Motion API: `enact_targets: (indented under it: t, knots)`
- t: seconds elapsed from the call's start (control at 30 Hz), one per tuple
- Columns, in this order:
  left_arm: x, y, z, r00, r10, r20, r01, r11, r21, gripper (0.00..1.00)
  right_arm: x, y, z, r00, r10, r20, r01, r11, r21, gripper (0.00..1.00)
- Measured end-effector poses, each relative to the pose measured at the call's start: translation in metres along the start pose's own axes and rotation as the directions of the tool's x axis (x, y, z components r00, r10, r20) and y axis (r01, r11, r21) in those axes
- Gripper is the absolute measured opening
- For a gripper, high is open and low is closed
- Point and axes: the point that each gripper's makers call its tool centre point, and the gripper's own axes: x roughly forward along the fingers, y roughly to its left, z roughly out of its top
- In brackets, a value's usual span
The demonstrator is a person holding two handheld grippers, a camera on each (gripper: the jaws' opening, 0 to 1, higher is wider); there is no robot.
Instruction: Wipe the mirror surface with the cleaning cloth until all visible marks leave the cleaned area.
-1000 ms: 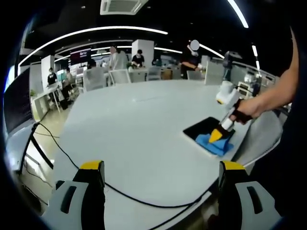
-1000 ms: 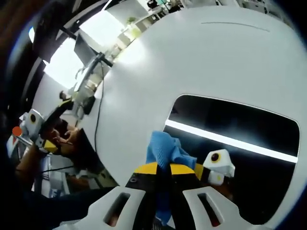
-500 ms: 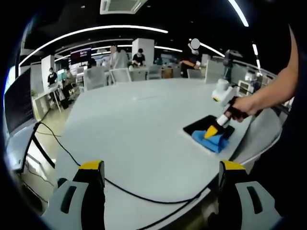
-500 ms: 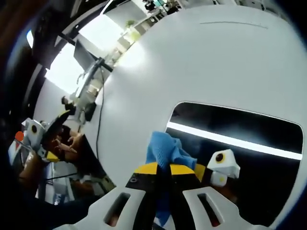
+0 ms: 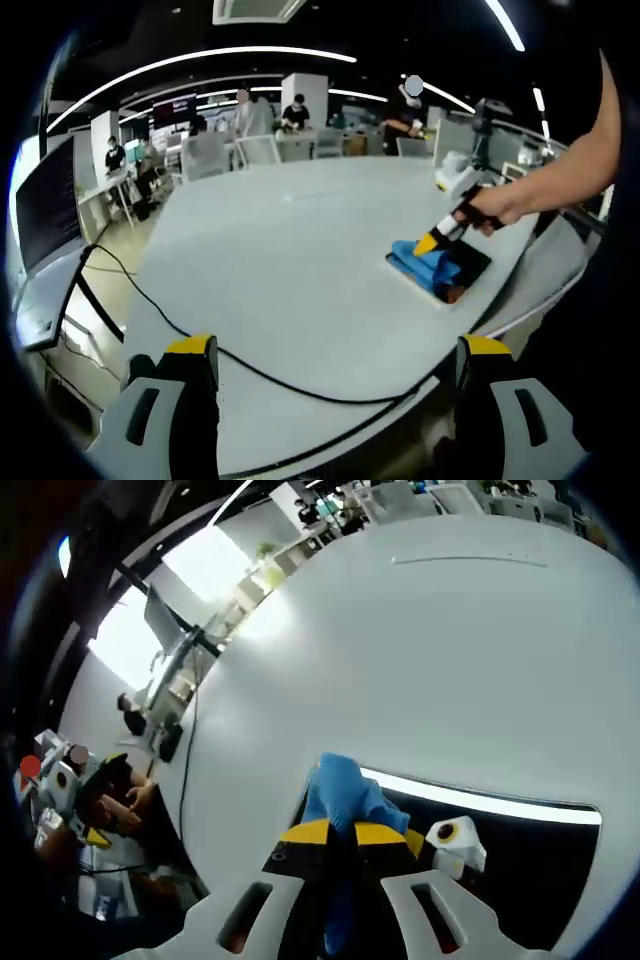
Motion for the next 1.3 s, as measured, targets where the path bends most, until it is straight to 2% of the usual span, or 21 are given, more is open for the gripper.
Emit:
enact_targets:
  t: [0.2, 0.3, 0.33, 0.4, 0.47, 0.57, 0.6, 0.73, 1.3]
  knots:
    - [0.0, -0.002, 0.0, 1.0, 0.0, -0.005, 0.0, 1.0, 0.002, 0.99, 0.006, 0.003, 0.007, 1.0, 0.022, 0.022, -0.023, 0.999, 0.027, 0.01]
    - [-0.001, -0.001, 0.0, 1.0, 0.001, -0.008, -0.001, 1.0, 0.004, 0.99, 0.013, 0.007, 0.007, 1.0, 0.01, -0.002, -0.01, 0.999, -0.031, 0.01]
    - [-0.001, -0.001, 0.0, 1.0, 0.002, -0.009, -0.002, 1.0, 0.006, 0.99, 0.014, 0.009, 0.01, 1.0, 0.015, 0.009, -0.015, 0.999, -0.04, 0.01]
    - [-0.002, -0.001, 0.001, 1.0, 0.004, -0.01, -0.004, 1.0, 0.007, 0.99, 0.016, 0.013, 0.013, 0.999, 0.038, 0.016, -0.039, 0.999, 0.022, 0.01]
    - [-0.002, 0.0, 0.001, 1.0, 0.006, -0.01, -0.006, 1.0, 0.008, 0.99, 0.018, 0.007, 0.014, 1.0, 0.012, 0.015, -0.012, 1.0, 0.007, 0.01]
    - [-0.002, 0.001, 0.001, 1.0, 0.007, -0.012, -0.007, 1.0, 0.011, 0.99, 0.018, 0.007, 0.015, 1.0, 0.015, 0.003, -0.015, 1.0, 0.004, 0.01]
    - [-0.002, 0.001, 0.001, 1.0, 0.008, -0.013, -0.008, 1.0, 0.012, 0.99, 0.017, 0.002, 0.018, 1.0, -0.012, 0.008, 0.012, 0.999, -0.03, 0.01]
    - [-0.002, 0.002, 0.0, 1.0, 0.009, -0.019, -0.008, 1.0, 0.014, 0.99, 0.014, -0.005, 0.024, 0.999, -0.042, 0.003, 0.043, 0.998, -0.045, 0.01]
    - [0.006, 0.001, 0.009, 1.0, 0.004, -0.017, -0.004, 1.0, 0.022, 0.99, 0.014, -0.007, 0.022, 0.998, -0.049, -0.029, 0.046, 0.993, -0.111, 0.01]
